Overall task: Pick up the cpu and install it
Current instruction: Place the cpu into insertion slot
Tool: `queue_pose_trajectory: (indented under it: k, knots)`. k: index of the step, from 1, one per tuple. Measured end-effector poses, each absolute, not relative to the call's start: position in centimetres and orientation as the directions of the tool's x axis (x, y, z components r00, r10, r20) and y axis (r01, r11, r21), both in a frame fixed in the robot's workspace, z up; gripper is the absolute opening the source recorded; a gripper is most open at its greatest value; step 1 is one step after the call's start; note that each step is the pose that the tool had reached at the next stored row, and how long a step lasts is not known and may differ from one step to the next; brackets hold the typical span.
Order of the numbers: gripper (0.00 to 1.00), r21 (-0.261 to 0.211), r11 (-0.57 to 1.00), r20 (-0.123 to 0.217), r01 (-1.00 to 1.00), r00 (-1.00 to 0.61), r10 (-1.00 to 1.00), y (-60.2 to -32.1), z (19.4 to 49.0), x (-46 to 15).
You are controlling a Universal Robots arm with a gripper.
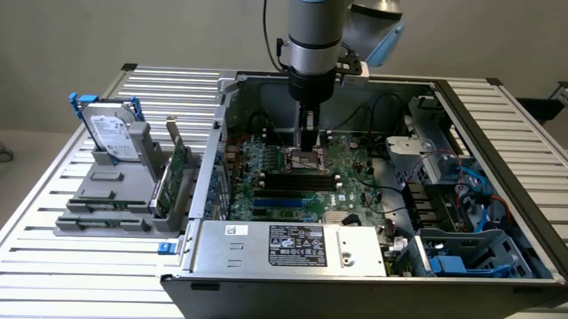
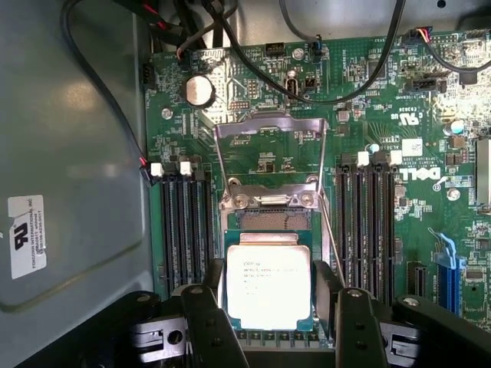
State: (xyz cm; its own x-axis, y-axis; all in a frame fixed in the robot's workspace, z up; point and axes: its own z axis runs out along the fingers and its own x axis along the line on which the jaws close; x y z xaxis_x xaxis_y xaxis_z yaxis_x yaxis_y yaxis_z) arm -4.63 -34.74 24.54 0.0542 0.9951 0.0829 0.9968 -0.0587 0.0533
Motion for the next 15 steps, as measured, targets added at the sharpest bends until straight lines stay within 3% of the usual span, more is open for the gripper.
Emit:
queue_pose_trajectory:
  k: [15]
  knots:
    - [0.55,0.057,-0.057,0.059,0.997,0.054,0.997,-35.07,23.53,-4.67]
